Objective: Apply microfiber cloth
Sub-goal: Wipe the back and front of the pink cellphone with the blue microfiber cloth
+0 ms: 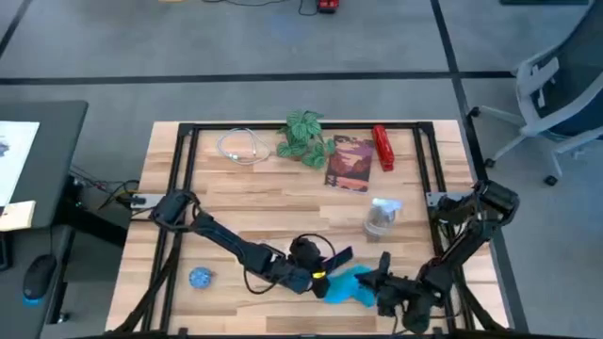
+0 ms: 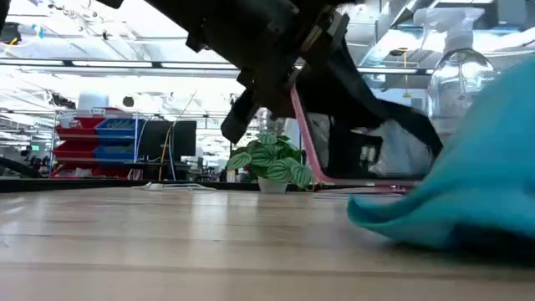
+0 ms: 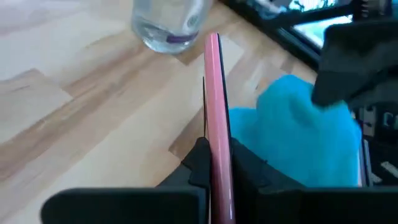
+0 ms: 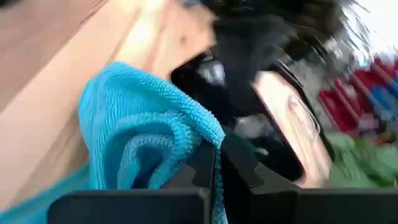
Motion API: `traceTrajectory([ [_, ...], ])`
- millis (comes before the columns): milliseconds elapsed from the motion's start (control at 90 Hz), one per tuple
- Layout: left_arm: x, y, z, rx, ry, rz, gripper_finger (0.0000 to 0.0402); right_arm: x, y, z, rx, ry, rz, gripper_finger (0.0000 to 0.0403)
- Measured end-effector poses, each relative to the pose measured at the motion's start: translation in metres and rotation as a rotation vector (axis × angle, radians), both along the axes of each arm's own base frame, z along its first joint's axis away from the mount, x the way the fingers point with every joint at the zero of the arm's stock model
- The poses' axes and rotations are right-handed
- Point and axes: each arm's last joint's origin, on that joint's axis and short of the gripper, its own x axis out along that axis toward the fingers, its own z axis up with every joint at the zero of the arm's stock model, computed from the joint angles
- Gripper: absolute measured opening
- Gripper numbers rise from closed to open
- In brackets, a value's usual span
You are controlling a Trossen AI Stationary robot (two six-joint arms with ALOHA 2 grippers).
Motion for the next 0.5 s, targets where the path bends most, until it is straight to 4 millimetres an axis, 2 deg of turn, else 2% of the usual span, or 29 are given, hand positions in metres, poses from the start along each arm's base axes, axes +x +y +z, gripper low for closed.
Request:
traceTrajectory([
  [133, -0.004, -0.008, 0.001, 0.002, -0.032, 0.035, 0.0007, -0.011, -0.008, 0.025, 0.01, -0.104, -0.073, 0.0],
  [333, -0.007, -0.018, 0.006, -0.014, -0.102, 0.065, 0.0007, -0.002, -0.019, 0.069, -0.098, -0.144, -0.133, 0.0],
  [411, -0.007, -0.02, 0.009, -0.025, -0.139, 0.078, 0.0007, 0.007, -0.022, 0.075, -0.127, -0.15, -0.17, 0.0],
  [500, -0.007, -0.022, 0.012, -0.029, -0.174, 0.1, 0.0007, 0.019, -0.025, 0.072, -0.113, -0.142, -0.196, 0.0],
])
